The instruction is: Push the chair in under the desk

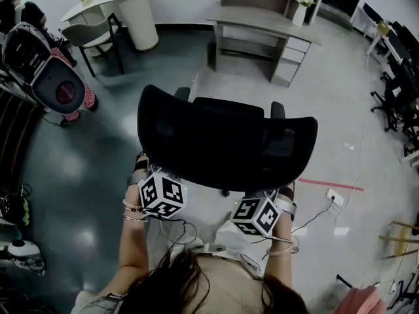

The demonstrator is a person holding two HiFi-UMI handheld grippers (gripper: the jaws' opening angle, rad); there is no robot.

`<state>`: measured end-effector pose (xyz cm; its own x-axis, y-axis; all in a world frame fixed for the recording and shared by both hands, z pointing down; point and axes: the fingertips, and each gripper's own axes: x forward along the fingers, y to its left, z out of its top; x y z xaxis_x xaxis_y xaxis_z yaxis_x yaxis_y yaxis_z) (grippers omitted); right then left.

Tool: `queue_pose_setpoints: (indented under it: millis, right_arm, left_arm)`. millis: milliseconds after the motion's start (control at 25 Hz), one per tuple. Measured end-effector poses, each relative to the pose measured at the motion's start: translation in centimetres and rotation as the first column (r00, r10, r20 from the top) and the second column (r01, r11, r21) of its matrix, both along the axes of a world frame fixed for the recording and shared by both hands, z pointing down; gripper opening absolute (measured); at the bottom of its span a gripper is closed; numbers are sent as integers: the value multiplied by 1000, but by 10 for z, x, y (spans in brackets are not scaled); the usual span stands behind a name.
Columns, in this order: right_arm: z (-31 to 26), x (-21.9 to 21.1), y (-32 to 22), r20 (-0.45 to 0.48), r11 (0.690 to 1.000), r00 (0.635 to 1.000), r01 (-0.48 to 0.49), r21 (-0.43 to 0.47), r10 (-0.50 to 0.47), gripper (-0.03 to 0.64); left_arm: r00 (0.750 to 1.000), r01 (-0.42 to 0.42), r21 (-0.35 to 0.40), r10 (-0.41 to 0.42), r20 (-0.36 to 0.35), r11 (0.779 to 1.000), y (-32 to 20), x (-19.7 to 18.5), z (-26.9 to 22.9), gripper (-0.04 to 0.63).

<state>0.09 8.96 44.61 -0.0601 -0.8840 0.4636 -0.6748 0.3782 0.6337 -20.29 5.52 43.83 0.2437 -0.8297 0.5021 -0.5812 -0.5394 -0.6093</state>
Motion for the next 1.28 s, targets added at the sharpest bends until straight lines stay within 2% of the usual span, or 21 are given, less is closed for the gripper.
queue_pose_setpoints:
  millis: [400, 1040, 1280]
  right_arm:
    - [-1, 25, -26, -20, 999, 1000, 17, -40, -18, 242]
    - [-3, 39, -59, -28, 998, 997, 69, 10, -69, 233]
    - [-4, 48, -79, -25, 994, 995, 101, 48, -100, 233]
  left_arm:
    - [999, 40, -15, -40, -4, 999, -18, 24, -1, 222]
    - [997, 73, -14, -73, 1, 997, -60, 37, -2, 222]
    - [996, 85, -37, -86, -12, 996, -81, 47, -2, 222]
